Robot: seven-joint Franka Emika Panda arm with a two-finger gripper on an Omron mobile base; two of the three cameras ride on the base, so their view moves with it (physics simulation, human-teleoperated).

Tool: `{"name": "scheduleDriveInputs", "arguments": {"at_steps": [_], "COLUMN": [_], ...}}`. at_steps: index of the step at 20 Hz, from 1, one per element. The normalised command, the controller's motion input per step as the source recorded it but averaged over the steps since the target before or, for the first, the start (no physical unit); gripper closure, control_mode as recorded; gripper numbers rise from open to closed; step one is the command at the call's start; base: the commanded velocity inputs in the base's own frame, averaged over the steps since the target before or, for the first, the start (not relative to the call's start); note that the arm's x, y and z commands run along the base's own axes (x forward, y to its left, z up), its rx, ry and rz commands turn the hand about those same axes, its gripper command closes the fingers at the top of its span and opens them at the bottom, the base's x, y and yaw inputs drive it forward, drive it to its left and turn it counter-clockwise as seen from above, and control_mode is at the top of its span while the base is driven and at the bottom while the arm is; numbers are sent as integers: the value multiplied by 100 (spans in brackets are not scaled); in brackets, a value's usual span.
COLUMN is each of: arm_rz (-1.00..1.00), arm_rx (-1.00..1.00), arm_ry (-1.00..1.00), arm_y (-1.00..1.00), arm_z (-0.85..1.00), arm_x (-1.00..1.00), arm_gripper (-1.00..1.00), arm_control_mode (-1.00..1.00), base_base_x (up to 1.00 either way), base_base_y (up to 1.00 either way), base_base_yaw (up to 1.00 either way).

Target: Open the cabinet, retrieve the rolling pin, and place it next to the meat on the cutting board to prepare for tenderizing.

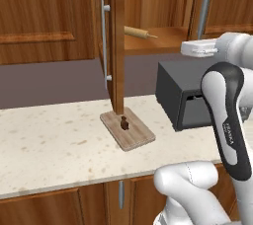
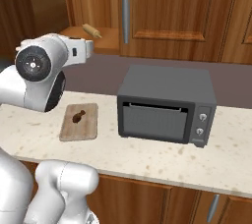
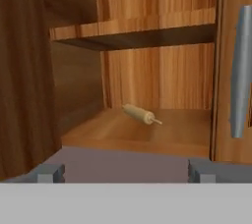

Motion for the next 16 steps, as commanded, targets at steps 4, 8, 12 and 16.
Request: {"name": "scheduleDriveInputs", "arguments": {"at_steps": [4,8,12,16], "arm_rz": [-26,-21,-18,-15], "arm_rx": [-19,-10,-2,0], "arm_ry": [-27,-23,-16,-9], "arm_y": [-60,-67,-70,-52], "arm_z": [19,13,14,7], "arm_x": [-19,-4,0,19], "arm_gripper": [-100,-100,-100,-100], "arm_control_mode": [-100,-100,-100,-100], "base_base_x": [0,0,0,0], "base_base_y": [0,0,0,0], "base_base_yaw": [0,0,0,0]}}
